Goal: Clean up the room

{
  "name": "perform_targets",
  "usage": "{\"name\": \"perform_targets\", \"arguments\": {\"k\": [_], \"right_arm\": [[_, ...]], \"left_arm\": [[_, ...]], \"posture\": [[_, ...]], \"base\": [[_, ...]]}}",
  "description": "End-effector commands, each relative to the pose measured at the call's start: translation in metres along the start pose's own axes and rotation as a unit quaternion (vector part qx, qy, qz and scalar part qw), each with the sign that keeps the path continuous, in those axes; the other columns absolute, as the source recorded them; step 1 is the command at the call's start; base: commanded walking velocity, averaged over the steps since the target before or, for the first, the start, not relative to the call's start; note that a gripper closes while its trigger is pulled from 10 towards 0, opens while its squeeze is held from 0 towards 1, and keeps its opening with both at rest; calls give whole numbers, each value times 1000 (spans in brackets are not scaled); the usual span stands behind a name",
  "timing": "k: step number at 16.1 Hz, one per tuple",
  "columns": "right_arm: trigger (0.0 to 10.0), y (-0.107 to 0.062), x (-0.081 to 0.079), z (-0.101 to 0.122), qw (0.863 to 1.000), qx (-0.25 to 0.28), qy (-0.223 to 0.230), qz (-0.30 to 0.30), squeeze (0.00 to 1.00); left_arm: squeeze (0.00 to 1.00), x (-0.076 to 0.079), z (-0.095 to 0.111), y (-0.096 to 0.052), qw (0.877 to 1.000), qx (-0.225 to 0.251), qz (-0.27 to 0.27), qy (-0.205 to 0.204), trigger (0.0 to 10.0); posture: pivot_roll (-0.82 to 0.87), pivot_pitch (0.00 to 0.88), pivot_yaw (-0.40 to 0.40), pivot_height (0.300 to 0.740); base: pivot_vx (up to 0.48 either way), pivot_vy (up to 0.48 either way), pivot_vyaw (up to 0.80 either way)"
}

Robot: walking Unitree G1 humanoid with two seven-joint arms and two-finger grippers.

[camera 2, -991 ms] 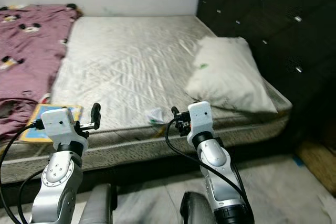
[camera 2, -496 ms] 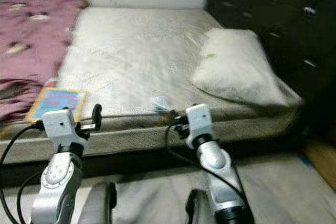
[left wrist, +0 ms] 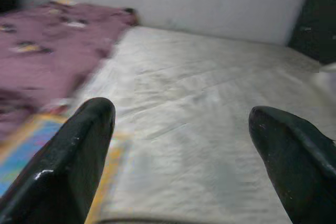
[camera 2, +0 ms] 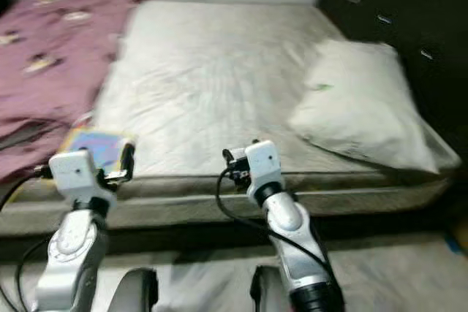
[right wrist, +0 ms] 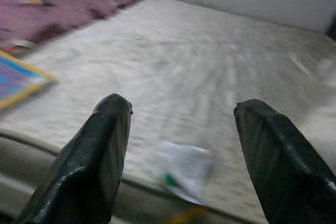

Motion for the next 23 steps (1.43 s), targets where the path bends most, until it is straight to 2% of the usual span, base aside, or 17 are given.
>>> {"name": "perform_targets", "arguments": {"k": [1, 4, 7, 9, 16, 21, 23], "right_arm": [[10000, 0, 7, 3, 1000, 3, -3, -8, 0], [10000, 4, 7, 7, 1000, 7, -10, -3, 0], [10000, 4, 7, 7, 1000, 6, -8, -3, 0], [10000, 4, 6, 4, 1000, -3, -4, -3, 0], [10000, 6, 2, -6, 1000, -28, 0, 12, 0], [10000, 9, -1, -11, 998, -48, -6, 31, 0], [10000, 10, -5, -10, 998, -46, -14, 45, 0]], "left_arm": [[0, 5, 7, 1, 1000, 9, -10, -2, 10000], [0, 7, 20, 6, 1000, 23, -9, -3, 10000], [0, 11, 27, 6, 999, 29, -15, 4, 10000], [0, 13, 20, 4, 1000, 16, -17, 2, 10000], [0, 11, 13, 4, 1000, 1, -8, 4, 10000], [0, 8, 10, 5, 1000, -3, 3, 5, 10000], [0, 7, 11, 5, 1000, -3, 4, 6, 10000]], "posture": [[40, 73, -37, 564], [33, 99, -40, 564], [42, 126, -34, 564], [45, 121, -33, 564], [50, 100, -30, 479], [51, 101, -35, 479], [54, 103, -35, 479]], "base": [[296, 0, 0], [300, 0, 0], [0, 0, 0], [0, 0, 0], [0, 0, 0], [0, 0, 0], [0, 0, 759]]}}
Point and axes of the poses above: a point about 5 cm out from each wrist's last joint towards the gripper, its own y axis pointing out of the wrist towards the gripper, its own z axis along the axis of the wrist's last joint, x = y × z, the point moved 5 cm from there along y, pointing out of the wrist towards the gripper, and after that the axes turned 12 degrees about y, right-handed, at the moved point
